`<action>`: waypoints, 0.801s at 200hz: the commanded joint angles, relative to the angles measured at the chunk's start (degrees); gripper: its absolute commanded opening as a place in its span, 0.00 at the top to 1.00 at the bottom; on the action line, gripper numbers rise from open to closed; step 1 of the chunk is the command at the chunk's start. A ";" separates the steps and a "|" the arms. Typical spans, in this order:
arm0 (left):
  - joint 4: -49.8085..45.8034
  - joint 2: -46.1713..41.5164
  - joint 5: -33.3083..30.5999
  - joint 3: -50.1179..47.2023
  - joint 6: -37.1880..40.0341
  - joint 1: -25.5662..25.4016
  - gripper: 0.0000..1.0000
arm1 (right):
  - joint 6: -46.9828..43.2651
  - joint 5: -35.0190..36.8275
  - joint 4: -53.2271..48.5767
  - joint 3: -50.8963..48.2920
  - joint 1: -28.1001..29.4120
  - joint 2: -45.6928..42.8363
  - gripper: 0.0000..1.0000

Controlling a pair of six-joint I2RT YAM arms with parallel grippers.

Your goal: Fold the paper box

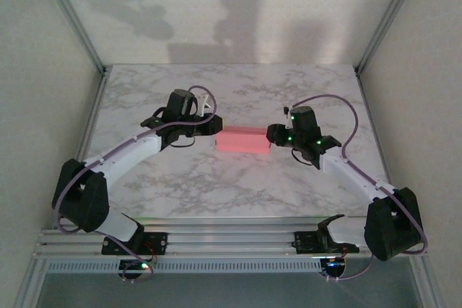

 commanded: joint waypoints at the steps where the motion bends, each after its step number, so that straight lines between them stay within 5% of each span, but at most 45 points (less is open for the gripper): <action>1: 1.44 1.29 2.03 1.65 0.99 0.23 0.78 | 0.24 0.45 -4.48 -2.05 0.37 -0.16 0.62; 160: 0.38 2.59 -1.57 -3.67 2.38 0.26 0.80 | -0.92 -1.86 -6.46 0.51 0.43 -0.07 0.61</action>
